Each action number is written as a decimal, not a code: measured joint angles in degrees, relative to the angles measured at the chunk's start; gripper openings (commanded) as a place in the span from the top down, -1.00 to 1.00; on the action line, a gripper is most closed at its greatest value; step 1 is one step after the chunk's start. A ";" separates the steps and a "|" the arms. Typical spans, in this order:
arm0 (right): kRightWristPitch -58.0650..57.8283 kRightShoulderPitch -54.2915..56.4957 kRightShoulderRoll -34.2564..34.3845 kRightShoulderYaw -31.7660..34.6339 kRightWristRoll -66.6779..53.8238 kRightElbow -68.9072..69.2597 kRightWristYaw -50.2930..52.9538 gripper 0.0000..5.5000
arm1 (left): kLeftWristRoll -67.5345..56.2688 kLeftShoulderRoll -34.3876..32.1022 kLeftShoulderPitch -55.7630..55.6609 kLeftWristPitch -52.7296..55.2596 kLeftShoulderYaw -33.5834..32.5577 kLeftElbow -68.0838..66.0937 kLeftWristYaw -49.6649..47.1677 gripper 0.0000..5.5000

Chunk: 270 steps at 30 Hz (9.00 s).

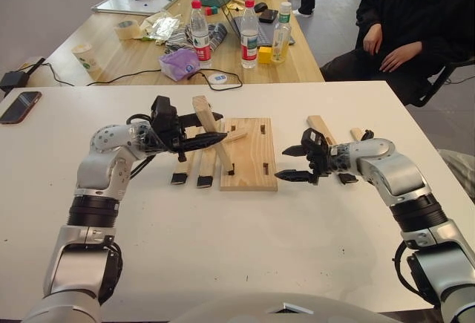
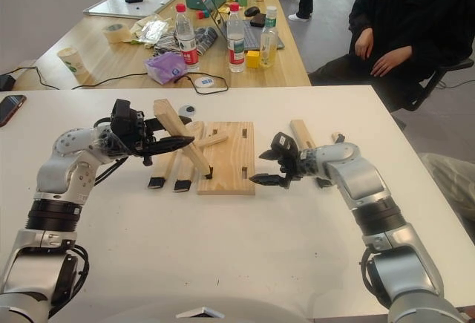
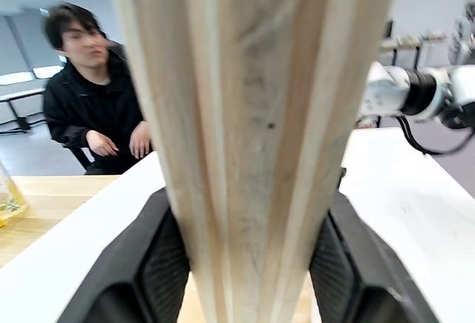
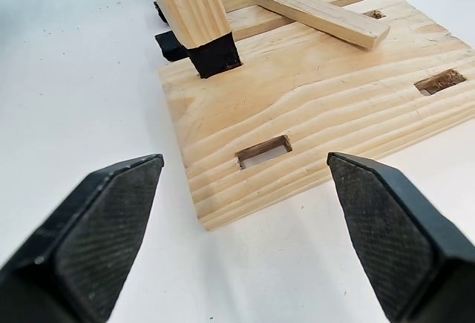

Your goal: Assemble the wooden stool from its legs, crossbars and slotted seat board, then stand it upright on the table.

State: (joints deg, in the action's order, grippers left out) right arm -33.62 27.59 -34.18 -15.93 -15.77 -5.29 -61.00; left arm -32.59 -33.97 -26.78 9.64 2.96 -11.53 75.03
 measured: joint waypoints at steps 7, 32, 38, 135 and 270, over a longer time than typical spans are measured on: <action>0.07 -0.06 0.10 -0.15 0.08 0.09 -0.04 -0.49 | 1.85 -3.47 -4.92 -2.78 4.18 -5.52 6.75 0.27; 0.24 -1.65 0.43 -0.36 -0.02 0.62 0.59 -0.49 | 8.03 -5.25 -22.34 -9.49 12.24 -33.93 17.41 0.27; 0.30 -2.96 2.33 -0.43 -0.02 1.08 2.11 -0.49 | 11.60 -5.81 -26.30 -3.52 15.90 -29.71 16.63 0.27; 0.33 -15.03 4.55 2.48 -2.24 7.56 11.80 -0.49 | -81.06 39.14 17.88 24.43 -24.74 19.70 -142.00 -0.01; 2.18 -11.40 6.63 2.43 0.13 2.90 9.96 -0.49 | 20.14 17.42 14.03 1.42 -9.47 -7.78 -58.18 0.44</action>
State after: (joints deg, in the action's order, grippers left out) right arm -31.43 16.18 -27.55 -13.50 -15.64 -2.39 -51.04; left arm -12.44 -16.55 -12.75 11.06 -6.51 -19.30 16.86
